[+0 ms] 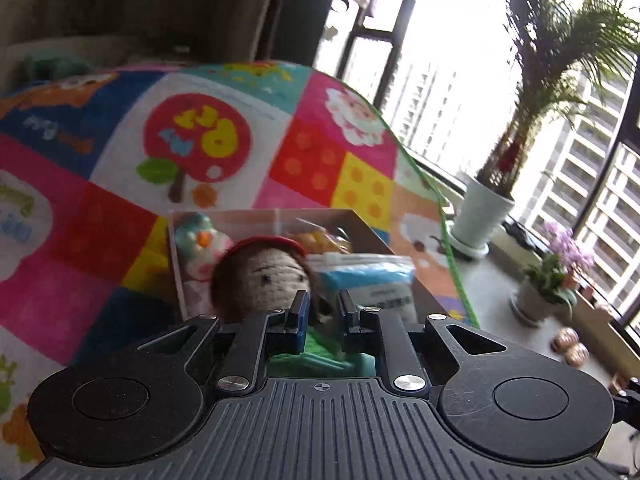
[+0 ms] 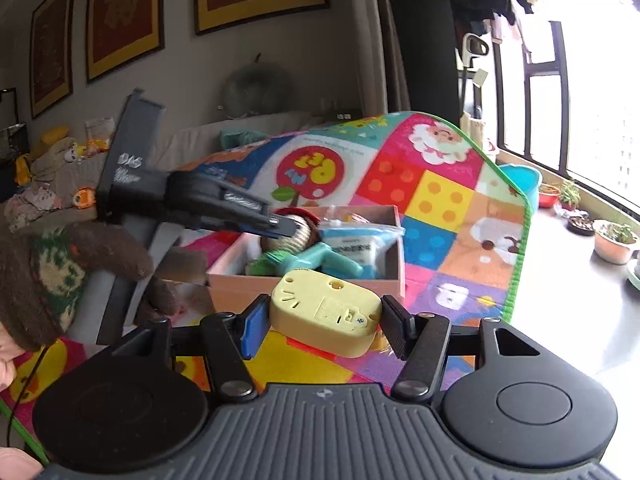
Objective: Organize objects
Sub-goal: 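Carry the yellow toy with keychain into the box and open the right tool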
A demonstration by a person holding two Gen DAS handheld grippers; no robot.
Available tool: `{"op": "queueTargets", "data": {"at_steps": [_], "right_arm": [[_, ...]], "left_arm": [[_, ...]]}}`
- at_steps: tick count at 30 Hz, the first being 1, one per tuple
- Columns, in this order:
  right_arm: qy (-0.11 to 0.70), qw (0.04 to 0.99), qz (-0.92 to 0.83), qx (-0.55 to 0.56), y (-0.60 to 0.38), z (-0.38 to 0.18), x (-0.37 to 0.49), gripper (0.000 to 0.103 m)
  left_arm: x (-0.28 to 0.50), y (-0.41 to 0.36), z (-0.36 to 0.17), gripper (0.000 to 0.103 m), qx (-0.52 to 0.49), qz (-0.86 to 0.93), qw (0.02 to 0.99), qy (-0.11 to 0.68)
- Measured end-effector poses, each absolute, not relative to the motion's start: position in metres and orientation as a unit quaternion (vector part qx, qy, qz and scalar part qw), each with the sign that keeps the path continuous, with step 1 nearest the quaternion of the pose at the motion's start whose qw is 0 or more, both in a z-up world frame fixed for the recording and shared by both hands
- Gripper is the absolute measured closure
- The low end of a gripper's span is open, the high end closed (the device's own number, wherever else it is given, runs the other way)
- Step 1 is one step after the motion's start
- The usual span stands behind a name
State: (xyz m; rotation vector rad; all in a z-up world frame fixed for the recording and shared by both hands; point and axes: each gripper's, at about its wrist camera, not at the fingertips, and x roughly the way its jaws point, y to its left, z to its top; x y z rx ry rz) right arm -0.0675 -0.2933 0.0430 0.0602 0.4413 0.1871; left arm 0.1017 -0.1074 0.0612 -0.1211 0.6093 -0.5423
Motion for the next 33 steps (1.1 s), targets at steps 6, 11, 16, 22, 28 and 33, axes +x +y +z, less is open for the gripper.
{"op": "queueTargets", "data": {"at_steps": [6,11,16,22,28,33], "right_arm": [[0.243,0.965,0.094,0.045,-0.301,0.037,-0.055,0.044],[0.208,0.972,0.102,0.038,-0.300,0.084,-0.023,0.044],[0.207,0.971,0.100,0.069,-0.296,0.153,0.059,0.044],[0.257,0.956,0.096,0.107,-0.271,0.173,0.158,0.028],[0.280,0.951,0.090,0.093,-0.274,0.146,0.155,0.028],[0.295,0.950,0.094,0.033,-0.295,0.119,0.114,0.028]], "left_arm": [[0.066,-0.053,0.060,0.087,-0.100,-0.264,0.913,0.295],[0.030,-0.020,0.042,0.087,-0.102,-0.254,0.907,0.320],[0.027,0.002,0.027,0.087,-0.137,-0.242,0.898,0.341],[0.030,0.023,0.019,0.087,-0.165,-0.233,0.893,0.348],[0.029,0.043,0.014,0.087,-0.179,-0.222,0.891,0.355],[0.043,0.030,0.029,0.087,-0.188,-0.229,0.890,0.346]]}}
